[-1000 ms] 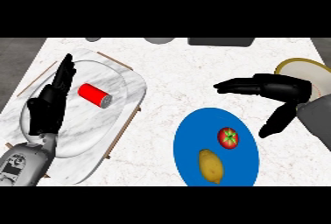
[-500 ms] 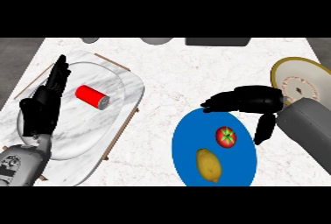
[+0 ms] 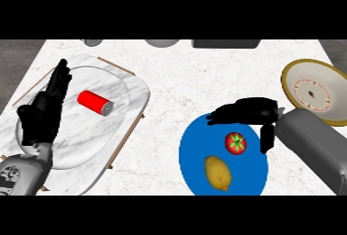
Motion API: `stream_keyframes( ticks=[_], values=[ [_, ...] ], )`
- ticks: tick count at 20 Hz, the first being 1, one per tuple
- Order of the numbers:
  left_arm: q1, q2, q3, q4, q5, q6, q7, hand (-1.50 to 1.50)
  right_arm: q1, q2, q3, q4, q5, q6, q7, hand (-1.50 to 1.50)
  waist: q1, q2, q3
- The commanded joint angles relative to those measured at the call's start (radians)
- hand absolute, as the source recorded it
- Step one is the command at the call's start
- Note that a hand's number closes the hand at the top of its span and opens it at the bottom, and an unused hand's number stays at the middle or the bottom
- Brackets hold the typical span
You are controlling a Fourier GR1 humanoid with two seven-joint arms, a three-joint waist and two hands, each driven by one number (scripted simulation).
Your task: Pick the tomato from the plate and place it in the bowl
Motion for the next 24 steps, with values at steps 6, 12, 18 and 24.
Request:
stream_keyframes(
  ticks=[6,12,18,24],
  values=[
    [-0.045,0.005,0.055,0.002,-0.017,-0.054,0.048,0.00,0.030,0.094,-0.008,0.091,0.085,0.026,-0.084,-1.50,-0.011,-0.003,0.000],
    [-0.039,-0.049,0.059,0.065,-0.032,-0.068,-0.009,0.00,-0.008,0.175,0.017,0.210,0.194,-0.058,-0.142,1.50,-0.007,0.001,0.000],
    [-0.035,-0.064,0.061,0.021,-0.068,-0.066,0.026,0.00,0.034,0.219,-0.023,0.335,0.243,-0.231,-0.257,1.50,-0.003,0.002,0.000],
    [-0.011,-0.059,0.098,0.029,-0.059,-0.106,0.011,0.00,0.040,0.212,-0.077,0.260,0.222,-0.169,-0.278,1.50,-0.011,-0.001,0.000]
  ],
)
